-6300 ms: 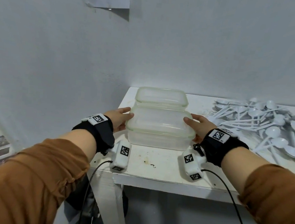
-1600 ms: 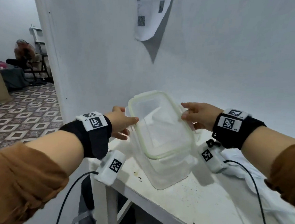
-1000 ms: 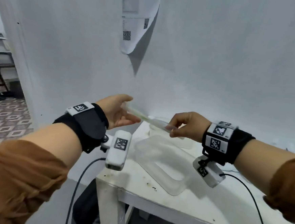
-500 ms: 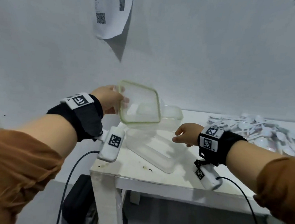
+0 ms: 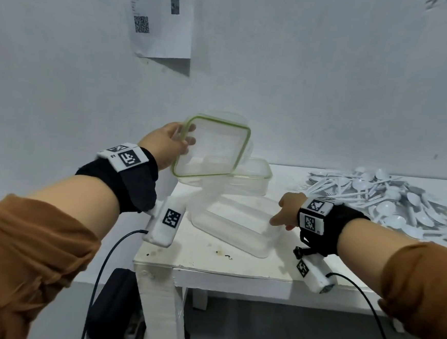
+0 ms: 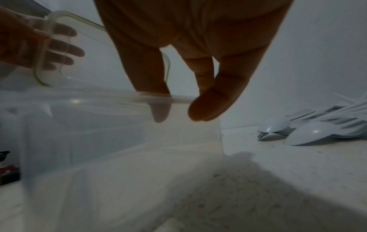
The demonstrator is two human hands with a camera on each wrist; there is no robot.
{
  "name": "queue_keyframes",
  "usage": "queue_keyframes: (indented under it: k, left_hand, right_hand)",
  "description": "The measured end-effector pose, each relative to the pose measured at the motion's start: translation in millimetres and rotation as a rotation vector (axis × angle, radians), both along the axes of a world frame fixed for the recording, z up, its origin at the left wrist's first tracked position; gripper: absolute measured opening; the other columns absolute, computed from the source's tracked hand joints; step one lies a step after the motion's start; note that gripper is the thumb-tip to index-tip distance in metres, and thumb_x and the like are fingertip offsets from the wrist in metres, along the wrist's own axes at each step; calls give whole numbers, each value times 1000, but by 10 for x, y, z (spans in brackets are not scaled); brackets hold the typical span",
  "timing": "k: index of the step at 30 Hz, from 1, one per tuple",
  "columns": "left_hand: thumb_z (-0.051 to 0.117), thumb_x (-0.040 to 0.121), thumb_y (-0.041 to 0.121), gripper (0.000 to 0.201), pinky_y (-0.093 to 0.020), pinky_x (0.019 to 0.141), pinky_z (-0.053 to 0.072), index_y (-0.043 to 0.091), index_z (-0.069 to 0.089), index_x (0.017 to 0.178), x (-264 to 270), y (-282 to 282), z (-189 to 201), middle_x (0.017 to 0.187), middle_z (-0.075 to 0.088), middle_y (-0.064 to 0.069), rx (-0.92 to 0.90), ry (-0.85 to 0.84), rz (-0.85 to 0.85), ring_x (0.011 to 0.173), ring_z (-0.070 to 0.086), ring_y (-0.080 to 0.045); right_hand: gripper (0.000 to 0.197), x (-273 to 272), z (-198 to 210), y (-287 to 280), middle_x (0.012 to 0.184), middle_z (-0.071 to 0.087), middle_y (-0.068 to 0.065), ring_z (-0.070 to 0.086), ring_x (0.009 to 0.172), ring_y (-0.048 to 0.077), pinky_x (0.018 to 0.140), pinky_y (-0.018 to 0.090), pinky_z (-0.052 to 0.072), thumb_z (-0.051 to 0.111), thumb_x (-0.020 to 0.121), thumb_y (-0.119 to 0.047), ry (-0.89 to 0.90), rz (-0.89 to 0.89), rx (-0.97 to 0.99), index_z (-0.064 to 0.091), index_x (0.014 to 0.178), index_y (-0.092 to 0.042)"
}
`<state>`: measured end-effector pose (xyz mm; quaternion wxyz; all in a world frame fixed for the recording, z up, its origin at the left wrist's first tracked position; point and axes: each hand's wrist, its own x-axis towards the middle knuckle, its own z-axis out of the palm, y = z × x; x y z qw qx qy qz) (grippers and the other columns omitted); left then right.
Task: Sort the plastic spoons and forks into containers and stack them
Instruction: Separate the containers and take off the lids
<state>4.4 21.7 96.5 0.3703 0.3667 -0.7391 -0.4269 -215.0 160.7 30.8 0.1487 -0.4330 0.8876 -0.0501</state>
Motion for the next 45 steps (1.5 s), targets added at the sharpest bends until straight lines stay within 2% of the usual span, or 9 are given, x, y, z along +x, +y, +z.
queue_keyframes:
  k: [6,11,16,21,27,34,38,41,45]
  left_hand:
    - [46,92,2,39,-38,101,42,38,55,104,24,-25,-52,93,64,17,-76,-28,6,100,60,-16]
    - [45,93,1,40,-40,104,41,38,55,104,4,-16,-76,97,65,12,-106,-32,6,107,59,-18]
    - [43,94,2,38,-36,97,42,35,54,109,-33,-10,-44,100,64,10,-112,-29,22,105,58,-16]
    - [45,94,5,37,-36,88,44,40,52,105,-23,-92,-2,96,64,10,-85,-5,32,95,59,-17]
    - [36,99,2,26,-28,67,47,21,46,114,-30,-112,-41,89,63,0,137,104,58,72,57,-13]
    - [49,95,2,25,-20,48,53,16,47,116,-87,-103,-384,84,67,-4,375,72,55,52,66,-7]
    - [46,94,-4,25,-22,45,53,12,47,113,-200,-89,-576,57,69,1,459,17,19,45,64,-9]
    - [46,93,-7,22,-22,39,50,9,51,107,-241,-88,-691,63,64,-7,487,-56,4,40,61,-12]
    - [41,93,-9,27,-20,41,50,10,55,81,-288,-101,-832,50,63,1,552,-144,-30,39,59,-9]
  right_hand:
    - [43,-120,-45,-28,101,71,8,69,94,21,91,36,52,65,79,-20,-74,-56,-126,58,118,-2]
    - [53,-157,-94,-59,99,57,11,67,95,30,90,44,52,59,83,-5,-305,-116,-134,40,133,-4]
    - [61,-274,-75,-73,129,48,17,61,92,30,86,41,54,45,87,4,-329,-95,-226,33,144,-13]
    - [64,-465,184,-23,119,56,8,58,85,24,64,26,52,48,85,3,-241,21,-234,39,141,-25]
    - [65,-736,506,71,108,63,3,63,81,26,85,38,52,52,82,12,-393,39,-343,46,136,-24]
    - [62,-720,532,32,105,60,7,60,70,17,41,15,46,49,84,17,-548,-9,-489,46,136,-17]
    - [62,-665,391,-52,99,60,4,61,72,18,44,16,50,49,84,16,-595,-31,-480,46,136,-18]
    - [60,-612,273,-102,99,60,3,60,69,18,41,16,47,49,85,13,-595,-54,-453,47,134,-20]
    - [58,-556,132,-167,105,61,7,61,82,23,74,32,54,52,85,11,-608,-91,-422,48,133,-21]
